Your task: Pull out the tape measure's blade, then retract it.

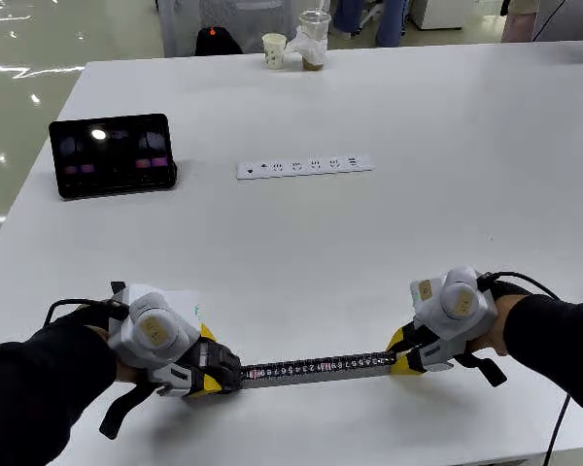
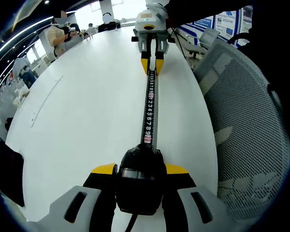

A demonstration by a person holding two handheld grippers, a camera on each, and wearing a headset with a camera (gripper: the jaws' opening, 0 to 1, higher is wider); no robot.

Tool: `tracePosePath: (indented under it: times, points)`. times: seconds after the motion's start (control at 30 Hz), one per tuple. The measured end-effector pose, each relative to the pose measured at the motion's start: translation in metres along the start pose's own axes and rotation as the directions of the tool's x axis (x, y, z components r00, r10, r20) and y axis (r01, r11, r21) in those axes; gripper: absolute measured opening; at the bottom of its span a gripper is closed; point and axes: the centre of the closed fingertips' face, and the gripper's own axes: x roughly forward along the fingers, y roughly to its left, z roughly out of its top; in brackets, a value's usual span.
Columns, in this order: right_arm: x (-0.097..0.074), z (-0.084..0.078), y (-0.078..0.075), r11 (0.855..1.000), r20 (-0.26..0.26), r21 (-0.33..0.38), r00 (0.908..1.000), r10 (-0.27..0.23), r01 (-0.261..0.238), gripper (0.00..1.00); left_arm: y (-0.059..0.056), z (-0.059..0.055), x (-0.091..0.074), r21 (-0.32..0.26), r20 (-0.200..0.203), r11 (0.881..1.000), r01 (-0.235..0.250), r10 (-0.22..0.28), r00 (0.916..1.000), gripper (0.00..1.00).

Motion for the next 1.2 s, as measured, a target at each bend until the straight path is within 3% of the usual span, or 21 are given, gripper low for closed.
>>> tracePosePath:
  times: [1.2]
  points:
    - [-0.007,-0.009,-0.002,1.000,0.004,0.021,1.0000,0.004,-0.004,0.11,-0.001,0.001,0.000,-0.002,-0.004,1.000,0.002,-0.003,1.0000,0.30]
